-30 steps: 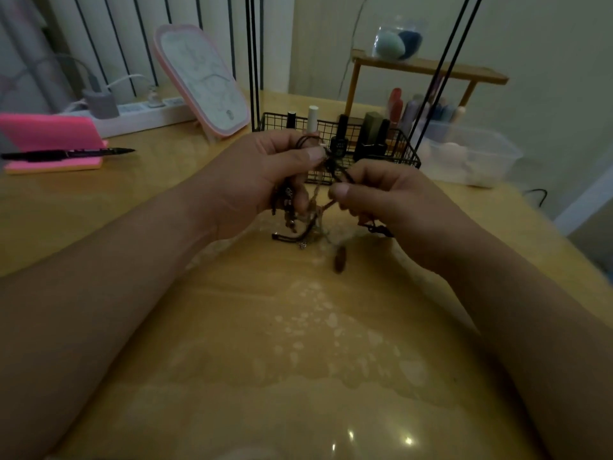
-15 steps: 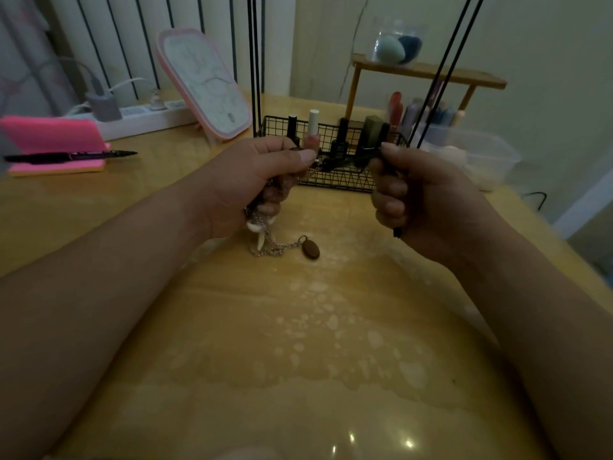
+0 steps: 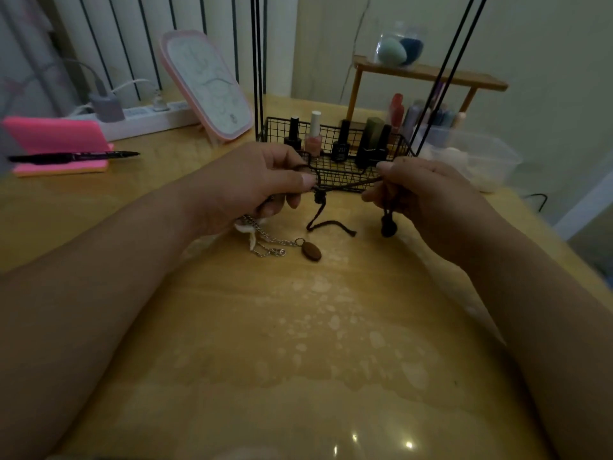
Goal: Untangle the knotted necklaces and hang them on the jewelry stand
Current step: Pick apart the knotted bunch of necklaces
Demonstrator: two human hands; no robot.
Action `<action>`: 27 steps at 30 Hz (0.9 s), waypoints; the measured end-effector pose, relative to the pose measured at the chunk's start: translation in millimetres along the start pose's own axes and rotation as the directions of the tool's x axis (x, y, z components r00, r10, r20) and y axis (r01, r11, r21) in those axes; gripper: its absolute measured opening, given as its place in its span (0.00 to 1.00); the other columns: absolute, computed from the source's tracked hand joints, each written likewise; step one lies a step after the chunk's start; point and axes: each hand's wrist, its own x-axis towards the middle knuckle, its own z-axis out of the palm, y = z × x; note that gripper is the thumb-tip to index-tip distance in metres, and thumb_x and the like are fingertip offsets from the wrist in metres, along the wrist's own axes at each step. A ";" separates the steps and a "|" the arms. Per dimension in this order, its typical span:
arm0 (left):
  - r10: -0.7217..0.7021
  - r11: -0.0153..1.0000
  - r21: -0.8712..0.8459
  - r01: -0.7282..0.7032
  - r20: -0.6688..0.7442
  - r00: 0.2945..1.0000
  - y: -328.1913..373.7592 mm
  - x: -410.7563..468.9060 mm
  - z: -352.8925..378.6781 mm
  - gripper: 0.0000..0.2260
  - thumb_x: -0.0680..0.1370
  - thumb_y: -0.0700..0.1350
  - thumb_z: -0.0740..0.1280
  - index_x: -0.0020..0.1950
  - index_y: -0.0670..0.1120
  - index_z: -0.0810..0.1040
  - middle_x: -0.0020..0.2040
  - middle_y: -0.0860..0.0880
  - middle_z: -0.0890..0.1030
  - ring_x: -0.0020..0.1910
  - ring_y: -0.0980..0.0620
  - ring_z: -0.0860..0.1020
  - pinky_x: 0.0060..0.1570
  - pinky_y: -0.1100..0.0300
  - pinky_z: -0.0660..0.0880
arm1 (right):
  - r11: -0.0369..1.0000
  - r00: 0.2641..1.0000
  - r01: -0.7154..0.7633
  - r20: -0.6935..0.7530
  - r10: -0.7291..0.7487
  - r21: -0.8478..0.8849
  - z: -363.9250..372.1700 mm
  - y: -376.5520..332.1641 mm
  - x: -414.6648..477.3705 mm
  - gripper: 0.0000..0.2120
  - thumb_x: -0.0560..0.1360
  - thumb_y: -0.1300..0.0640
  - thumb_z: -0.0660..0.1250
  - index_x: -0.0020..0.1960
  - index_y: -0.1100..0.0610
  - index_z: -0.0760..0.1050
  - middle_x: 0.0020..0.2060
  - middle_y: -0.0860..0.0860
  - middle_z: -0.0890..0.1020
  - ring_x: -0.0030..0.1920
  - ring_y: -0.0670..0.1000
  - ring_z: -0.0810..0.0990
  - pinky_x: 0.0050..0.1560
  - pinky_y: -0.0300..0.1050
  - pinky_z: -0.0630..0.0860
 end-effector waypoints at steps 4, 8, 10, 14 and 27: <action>-0.007 0.999 0.039 0.005 0.043 0.999 0.7 -1.7 -1.7 0.05 0.81 0.41 0.70 0.56 0.44 0.82 0.39 0.48 0.79 0.29 0.55 0.69 0.27 0.64 0.67 | 0.965 1.000 -0.031 0.010 0.030 0.259 -0.6 -3.8 -1.6 0.08 0.84 0.53 0.64 0.48 0.56 0.75 0.31 0.49 0.71 0.35 0.50 0.77 0.49 0.50 0.79; 0.012 0.998 0.055 -0.016 0.072 0.997 2.1 -3.4 -0.3 0.04 0.81 0.39 0.70 0.55 0.42 0.82 0.32 0.52 0.74 0.28 0.57 0.68 0.27 0.66 0.66 | 0.947 0.999 -0.026 0.026 0.018 0.320 -3.8 -5.3 -2.1 0.13 0.84 0.51 0.64 0.41 0.52 0.70 0.29 0.48 0.66 0.30 0.48 0.68 0.38 0.44 0.72; 0.012 0.999 0.046 -0.015 0.072 0.997 3.4 -4.0 -0.1 0.04 0.81 0.39 0.70 0.55 0.42 0.80 0.33 0.51 0.75 0.27 0.57 0.68 0.26 0.65 0.66 | 0.939 1.000 -0.012 0.027 0.003 0.343 -3.7 -4.5 -1.9 0.12 0.84 0.52 0.64 0.42 0.52 0.70 0.29 0.48 0.66 0.30 0.47 0.68 0.37 0.44 0.72; 0.015 1.000 0.001 -0.015 0.069 0.998 5.7 -4.8 -1.6 0.04 0.81 0.38 0.68 0.55 0.44 0.77 0.46 0.45 0.85 0.28 0.54 0.72 0.25 0.65 0.66 | 0.986 0.997 -0.015 -0.070 0.027 0.168 -4.3 0.5 0.6 0.07 0.83 0.53 0.66 0.47 0.54 0.75 0.32 0.49 0.74 0.35 0.50 0.76 0.45 0.49 0.78; 0.087 0.996 -0.038 -0.084 0.063 0.994 6.9 -4.8 11.2 0.02 0.81 0.38 0.68 0.49 0.44 0.78 0.38 0.48 0.83 0.34 0.52 0.79 0.29 0.62 0.71 | 0.885 0.959 0.283 0.119 -0.256 -0.369 33.4 -0.8 -13.1 0.08 0.78 0.50 0.73 0.54 0.49 0.76 0.47 0.45 0.80 0.48 0.44 0.80 0.48 0.40 0.79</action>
